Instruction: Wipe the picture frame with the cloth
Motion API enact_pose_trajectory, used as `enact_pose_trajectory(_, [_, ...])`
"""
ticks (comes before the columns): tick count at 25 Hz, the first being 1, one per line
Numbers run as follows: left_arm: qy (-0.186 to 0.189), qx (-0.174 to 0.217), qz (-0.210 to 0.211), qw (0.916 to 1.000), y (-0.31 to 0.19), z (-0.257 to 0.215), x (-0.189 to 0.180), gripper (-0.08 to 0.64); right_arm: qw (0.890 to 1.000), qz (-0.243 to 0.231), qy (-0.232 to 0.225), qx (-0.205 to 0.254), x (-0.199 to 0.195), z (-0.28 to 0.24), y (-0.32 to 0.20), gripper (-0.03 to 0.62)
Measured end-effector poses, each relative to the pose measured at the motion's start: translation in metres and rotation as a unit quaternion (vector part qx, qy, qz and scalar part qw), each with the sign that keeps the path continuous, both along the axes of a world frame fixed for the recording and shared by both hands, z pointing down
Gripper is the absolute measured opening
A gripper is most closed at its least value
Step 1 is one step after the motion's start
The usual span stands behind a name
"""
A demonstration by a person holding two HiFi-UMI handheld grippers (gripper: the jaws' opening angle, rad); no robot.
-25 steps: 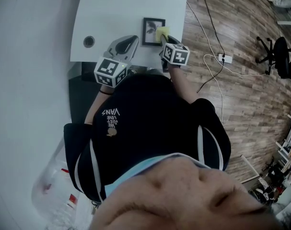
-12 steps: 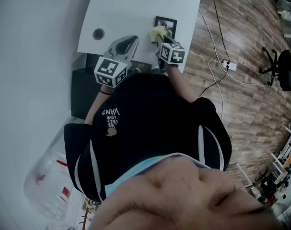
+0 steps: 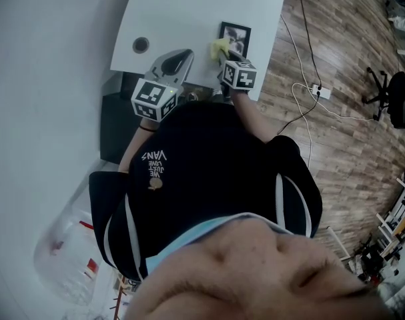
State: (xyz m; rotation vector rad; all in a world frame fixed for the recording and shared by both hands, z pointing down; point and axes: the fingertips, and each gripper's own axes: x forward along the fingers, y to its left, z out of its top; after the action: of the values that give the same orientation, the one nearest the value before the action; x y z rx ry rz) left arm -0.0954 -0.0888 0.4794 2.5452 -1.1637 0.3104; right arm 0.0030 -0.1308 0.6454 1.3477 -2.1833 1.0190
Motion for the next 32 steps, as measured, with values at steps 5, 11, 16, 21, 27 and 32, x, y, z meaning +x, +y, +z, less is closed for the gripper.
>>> enact_pose_trajectory(5, [0.003, -0.001, 0.009, 0.9999, -0.005, 0.001, 0.008, 0.018, 1.000, 0.006, 0.009, 0.001, 0.011, 0.001, 0.000, 0.046])
enact_pose_trajectory(11, [0.007, -0.003, 0.029, 0.9995, -0.008, 0.003, 0.025, 0.018, 1.000, 0.024, 0.021, 0.001, 0.034, 0.003, 0.002, 0.046])
enact_pose_trajectory(16, [0.009, -0.004, 0.042, 0.9991, -0.011, 0.003, 0.039, 0.018, 0.999, 0.041, 0.029, -0.001, 0.057, 0.004, 0.005, 0.046])
enact_pose_trajectory(21, [0.012, -0.007, 0.055, 0.9984, -0.011, 0.005, 0.051, 0.018, 0.997, 0.062, 0.036, 0.000, 0.078, 0.004, 0.006, 0.046])
enact_pose_trajectory(27, [0.016, -0.007, 0.070, 0.9974, -0.011, 0.006, 0.064, 0.018, 0.996, 0.080, 0.044, 0.002, 0.098, 0.003, 0.009, 0.046])
enact_pose_trajectory(32, [0.017, -0.008, 0.080, 0.9966, -0.011, 0.006, 0.074, 0.018, 0.995, 0.092, 0.047, 0.002, 0.109, 0.002, 0.012, 0.046])
